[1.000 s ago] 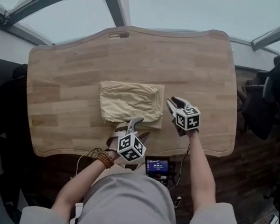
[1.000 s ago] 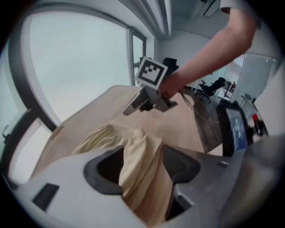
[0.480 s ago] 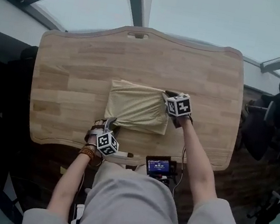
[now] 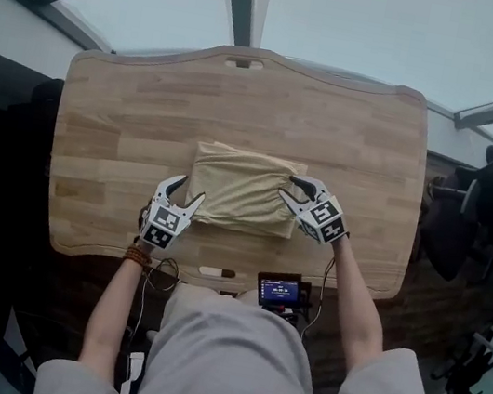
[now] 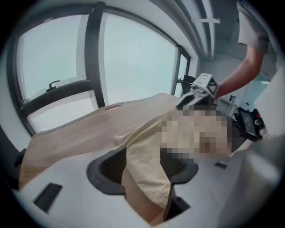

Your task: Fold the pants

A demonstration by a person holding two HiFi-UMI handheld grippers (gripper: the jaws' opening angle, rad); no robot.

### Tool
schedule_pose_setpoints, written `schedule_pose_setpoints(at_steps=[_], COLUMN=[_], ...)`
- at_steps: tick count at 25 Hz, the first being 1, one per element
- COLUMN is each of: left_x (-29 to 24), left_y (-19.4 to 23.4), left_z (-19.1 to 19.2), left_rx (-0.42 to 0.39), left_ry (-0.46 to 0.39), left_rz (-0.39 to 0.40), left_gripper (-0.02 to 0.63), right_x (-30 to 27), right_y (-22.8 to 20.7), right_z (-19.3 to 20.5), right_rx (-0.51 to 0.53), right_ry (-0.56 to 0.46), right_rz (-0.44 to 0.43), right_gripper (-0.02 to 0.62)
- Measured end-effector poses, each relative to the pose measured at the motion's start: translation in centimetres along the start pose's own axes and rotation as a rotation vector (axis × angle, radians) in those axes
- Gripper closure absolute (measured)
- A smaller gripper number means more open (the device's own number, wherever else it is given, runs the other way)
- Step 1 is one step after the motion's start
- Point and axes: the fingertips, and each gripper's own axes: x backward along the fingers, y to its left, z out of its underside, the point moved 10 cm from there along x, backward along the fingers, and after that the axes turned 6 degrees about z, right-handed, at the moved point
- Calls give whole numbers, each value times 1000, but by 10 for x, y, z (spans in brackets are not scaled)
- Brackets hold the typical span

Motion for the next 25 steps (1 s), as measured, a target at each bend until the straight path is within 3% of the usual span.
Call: schedule_pose_setpoints(at_steps=[5, 7, 9, 12, 14, 17, 19, 21, 23, 25], left_x=[-74, -101, -108, -83, -66, -61, -67, -75, -83, -87], left_y=[35, 48, 51, 36, 19, -7, -11, -5, 2, 6], left_z=[-26, -25, -28, -47, -52, -32, -8, 14, 25, 27], left_rx=[-1, 55, 55, -67, -186, -442, -519, -405, -202, -111], left_ry=[103, 189, 207, 70, -3, 77, 198, 270, 263, 253], left_rz=[-32, -11, 0, -12, 32, 169, 214, 213, 215, 225], left_gripper=[365, 374, 374, 373, 374, 373, 373, 373, 377, 380], right_x=[-14, -9, 2, 7, -5, -34, -53, -64, -66, -65], right_y=[44, 47, 46, 40, 33, 23, 9, 0, 0, 2], right_z=[65, 76, 62, 26, 10, 9, 15, 21, 25, 24], right_rx=[324, 374, 365, 394, 425, 437, 396, 333, 322, 324], right_ry=[289, 324, 275, 149, 103, 136, 184, 208, 221, 235], right_rz=[-89, -96, -83, -23, -1, 3, 18, 23, 29, 35], right_gripper=[430, 430, 426, 422, 412, 396, 381, 376, 374, 375])
